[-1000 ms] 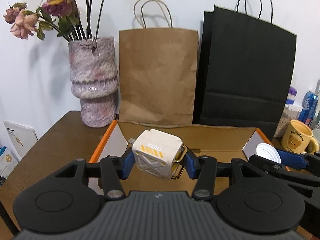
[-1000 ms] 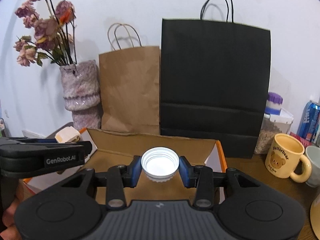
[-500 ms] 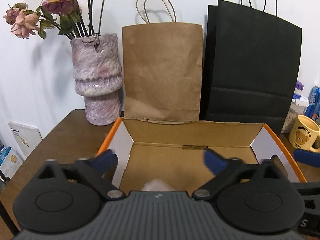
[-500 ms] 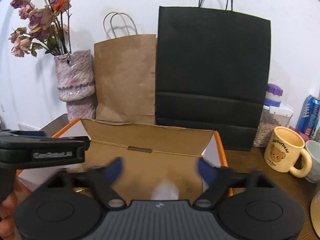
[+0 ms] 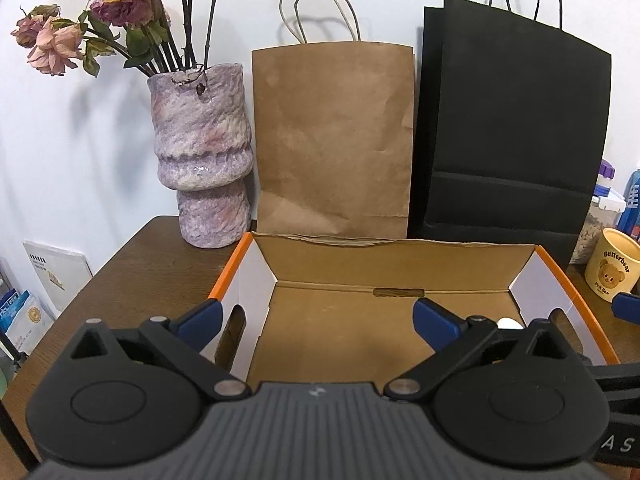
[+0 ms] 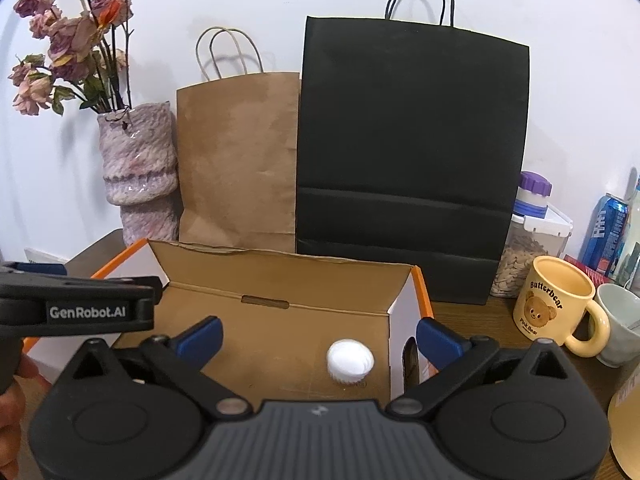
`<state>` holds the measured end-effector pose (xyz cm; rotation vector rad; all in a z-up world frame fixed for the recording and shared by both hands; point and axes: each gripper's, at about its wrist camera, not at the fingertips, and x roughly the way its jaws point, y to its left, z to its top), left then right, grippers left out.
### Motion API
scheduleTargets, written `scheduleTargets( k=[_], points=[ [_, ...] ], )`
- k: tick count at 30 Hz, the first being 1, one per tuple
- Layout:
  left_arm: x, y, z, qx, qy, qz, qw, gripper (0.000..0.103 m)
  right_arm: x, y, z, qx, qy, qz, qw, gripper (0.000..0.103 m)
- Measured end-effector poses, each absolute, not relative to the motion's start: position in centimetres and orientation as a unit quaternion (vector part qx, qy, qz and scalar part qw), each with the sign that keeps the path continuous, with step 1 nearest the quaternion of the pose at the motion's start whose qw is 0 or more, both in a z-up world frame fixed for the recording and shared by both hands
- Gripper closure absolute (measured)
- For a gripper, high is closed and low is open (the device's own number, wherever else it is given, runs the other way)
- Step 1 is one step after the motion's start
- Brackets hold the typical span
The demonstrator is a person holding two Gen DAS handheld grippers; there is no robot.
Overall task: Organize rigid objects
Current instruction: 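Open both grippers to drop the adapter and cap into the box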
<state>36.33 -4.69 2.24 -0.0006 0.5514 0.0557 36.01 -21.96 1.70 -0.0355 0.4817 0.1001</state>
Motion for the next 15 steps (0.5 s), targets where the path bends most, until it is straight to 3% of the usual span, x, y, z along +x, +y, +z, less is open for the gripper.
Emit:
scheduleTargets(
  k=[15],
  points=[
    [34.2, -4.6, 3.7, -0.003, 0.252, 0.029, 0.967, 0.000, 34.3, -21.9, 2.8, -0.024, 0.230, 0.050, 0.971, 0.000]
  ],
)
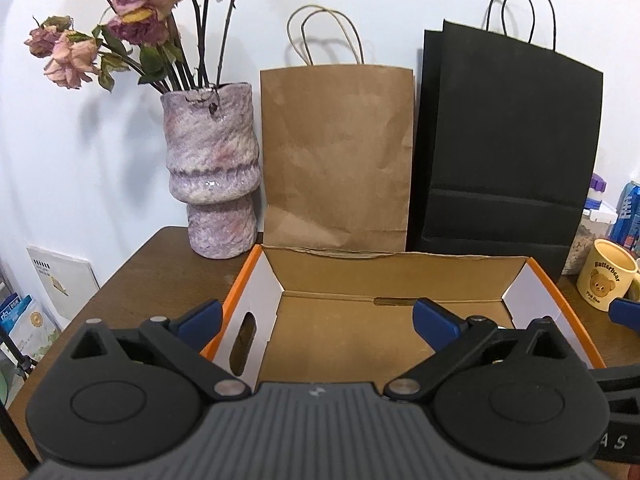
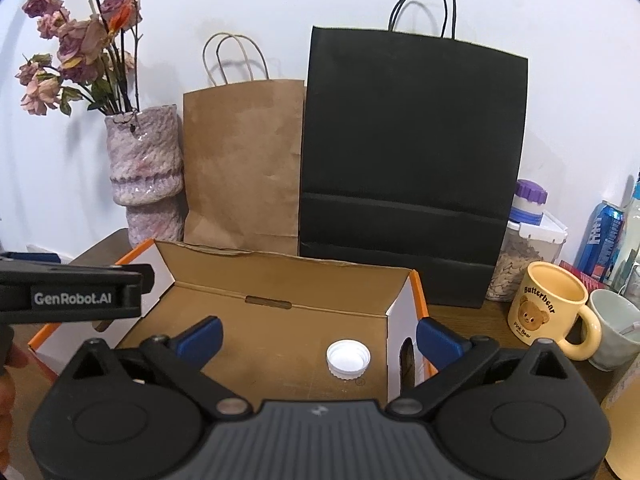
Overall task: Organize rigid objects
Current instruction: 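Open both grippers to drop the adapter and cap into the box, then withdraw both grippers from the box back toward the table items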
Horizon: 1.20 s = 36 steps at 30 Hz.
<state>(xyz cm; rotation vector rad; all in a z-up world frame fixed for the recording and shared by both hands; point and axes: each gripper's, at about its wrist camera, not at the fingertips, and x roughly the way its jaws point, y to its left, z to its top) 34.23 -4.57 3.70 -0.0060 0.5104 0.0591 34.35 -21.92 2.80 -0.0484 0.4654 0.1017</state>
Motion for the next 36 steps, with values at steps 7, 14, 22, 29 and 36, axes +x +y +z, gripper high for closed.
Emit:
scheduleTargets(
  k=[7, 14, 22, 29, 36],
  points=[
    [32.1, -4.6, 4.5, -0.003, 0.235, 0.024, 0.972, 0.000, 32.2, -21.9, 3.5, -0.032, 0.217, 0.051, 0.974, 0.000],
    [30.3, -4.4, 4.6, -0.003, 0.233, 0.024, 0.972, 0.000, 29.9, -22.0, 3.9, -0.033, 0.207, 0.053, 0.976, 0.000],
    [27.4, -3.9, 5.2, -0.004, 0.225, 0.019, 0.974, 0.000, 26.8, -22.0, 4.3, -0.034, 0.197, 0.052, 0.978, 0.000],
    [24.8, -3.5, 5.7, -0.009, 0.219, 0.016, 0.976, 0.000, 24.2, -21.9, 4.6, -0.033, 0.190, 0.052, 0.980, 0.000],
    [21.9, -2.9, 6.2, -0.013, 0.216, 0.012, 0.976, 0.000, 21.3, -21.3, 4.8, -0.035, 0.183, 0.054, 0.981, 0.000]
  ],
)
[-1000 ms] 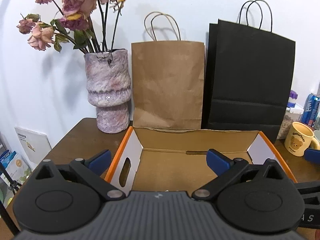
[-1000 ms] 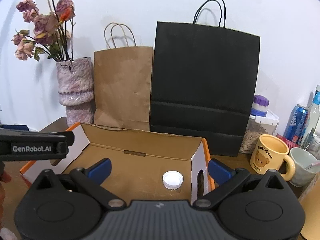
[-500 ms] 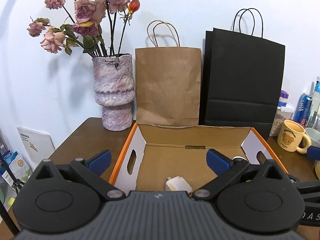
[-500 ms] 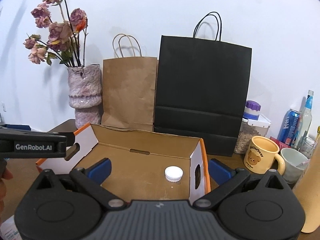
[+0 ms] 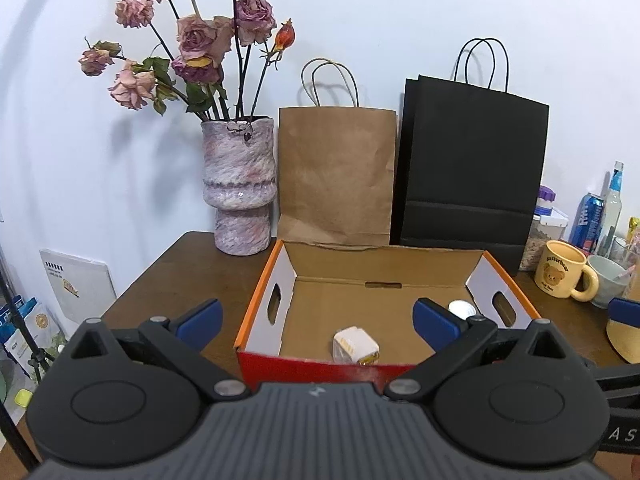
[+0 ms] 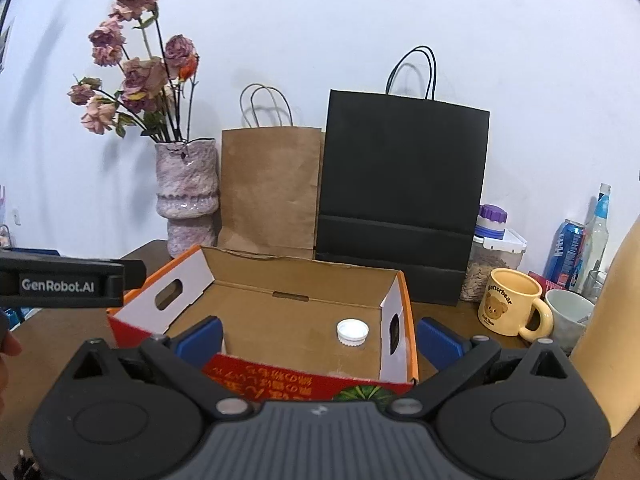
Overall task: Organize rigid objects
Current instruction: 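Withdraw both grippers from the box back toward the table items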
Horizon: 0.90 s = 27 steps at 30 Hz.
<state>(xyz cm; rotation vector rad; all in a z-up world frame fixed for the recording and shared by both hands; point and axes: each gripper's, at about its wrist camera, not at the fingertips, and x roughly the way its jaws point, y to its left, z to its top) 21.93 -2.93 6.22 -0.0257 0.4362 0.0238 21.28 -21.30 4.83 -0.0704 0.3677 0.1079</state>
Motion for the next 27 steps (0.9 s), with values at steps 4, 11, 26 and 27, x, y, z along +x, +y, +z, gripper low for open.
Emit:
scheduleTargets(
  k=[4, 11, 26, 27],
  points=[
    [20.3, -2.3, 6.2, -0.008, 0.217, 0.013, 0.976, 0.000, 19.4, -21.0, 4.6, -0.036, 0.180, 0.060, 0.981, 0.000],
    [17.6, -1.6, 6.0, 0.005, 0.216, 0.017, 0.976, 0.000, 16.1, -20.3, 4.1, -0.044, 0.179, 0.068, 0.981, 0.000],
    [11.7, 0.4, 4.6, 0.011, 0.219, 0.014, 0.976, 0.000, 10.1, -19.6, 2.2, -0.052, 0.194, 0.075, 0.977, 0.000],
    [11.3, 0.5, 4.5, 0.011, 0.220, 0.013, 0.975, 0.000, 9.8, -19.6, 2.0, -0.051, 0.196, 0.075, 0.976, 0.000]
  ],
)
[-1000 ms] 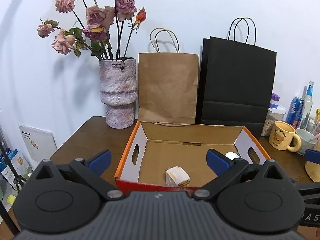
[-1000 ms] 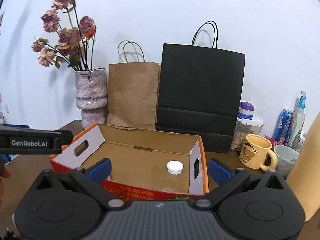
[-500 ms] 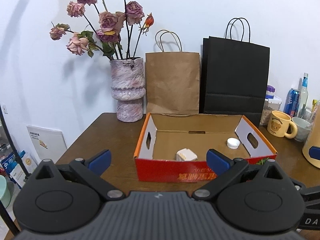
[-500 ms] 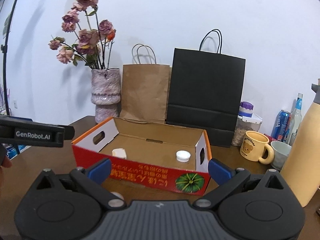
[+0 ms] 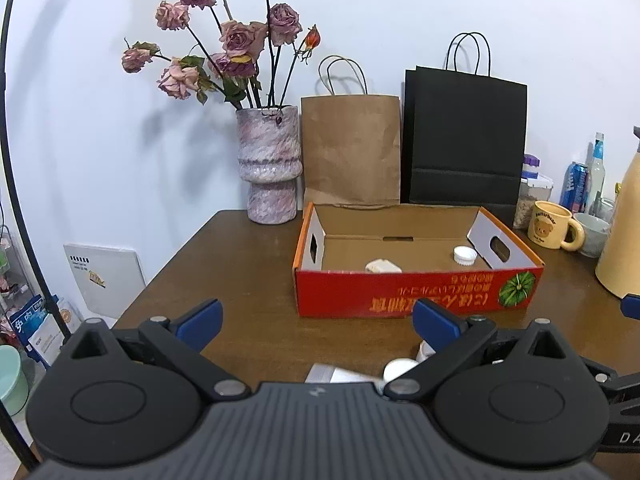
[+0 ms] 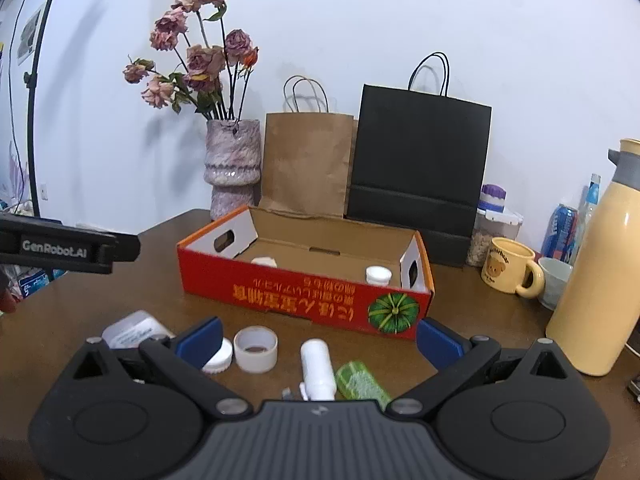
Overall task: Organize rigid objects
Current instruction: 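Withdraw both grippers from the box back toward the table items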
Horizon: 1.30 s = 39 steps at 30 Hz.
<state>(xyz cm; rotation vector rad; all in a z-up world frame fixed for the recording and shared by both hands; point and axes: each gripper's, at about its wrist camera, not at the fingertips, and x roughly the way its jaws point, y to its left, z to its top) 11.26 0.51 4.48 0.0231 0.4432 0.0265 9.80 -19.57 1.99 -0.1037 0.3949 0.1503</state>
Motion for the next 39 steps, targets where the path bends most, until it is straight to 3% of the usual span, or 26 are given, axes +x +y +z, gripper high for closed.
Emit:
scheduleTargets(
  k=[39],
  points=[
    [7.4, 3.2, -3.0, 0.024, 0.308, -0.007, 0.951, 0.000, 7.7, -18.2, -4.9, -0.057, 0.303, 0.094, 0.947, 0.000]
  ],
)
